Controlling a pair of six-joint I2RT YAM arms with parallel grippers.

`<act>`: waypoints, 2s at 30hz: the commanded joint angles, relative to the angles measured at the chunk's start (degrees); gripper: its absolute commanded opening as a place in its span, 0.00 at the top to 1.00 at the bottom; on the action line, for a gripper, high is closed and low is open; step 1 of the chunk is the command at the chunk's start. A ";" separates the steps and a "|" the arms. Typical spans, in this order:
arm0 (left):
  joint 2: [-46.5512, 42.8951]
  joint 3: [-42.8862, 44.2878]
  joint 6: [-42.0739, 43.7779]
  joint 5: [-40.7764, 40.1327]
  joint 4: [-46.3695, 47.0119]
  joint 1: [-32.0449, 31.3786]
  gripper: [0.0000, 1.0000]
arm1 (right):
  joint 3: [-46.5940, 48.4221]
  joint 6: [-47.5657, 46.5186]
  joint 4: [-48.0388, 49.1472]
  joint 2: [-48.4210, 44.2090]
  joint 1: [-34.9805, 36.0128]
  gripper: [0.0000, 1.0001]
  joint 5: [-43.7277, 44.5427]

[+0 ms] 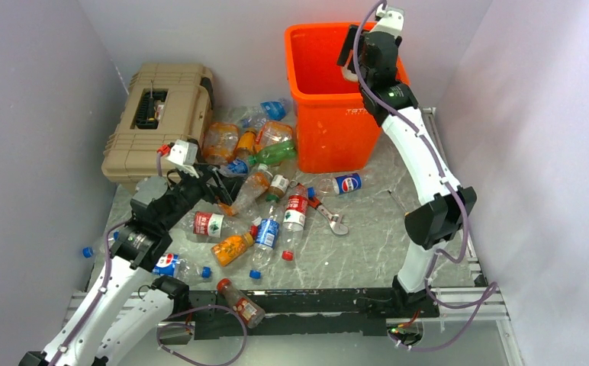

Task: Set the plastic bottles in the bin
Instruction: Place the plastic bottle in the trash bin, then pick up the plastic bottle at the center of the board.

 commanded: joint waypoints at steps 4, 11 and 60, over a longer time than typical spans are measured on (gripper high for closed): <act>0.07 2.71 3.36 1.05 -0.41 0.01 0.01 | 2.15 4.01 -2.07 2.50 -0.76 0.99 -5.42; 2.07 4.33 3.63 2.66 -2.29 0.05 0.01 | 2.22 4.73 -2.08 3.64 -0.86 0.45 -8.31; 5.27 4.09 2.78 -5.32 -3.84 0.09 0.01 | -78.32 25.13 2.85 -69.87 18.47 0.00 -6.32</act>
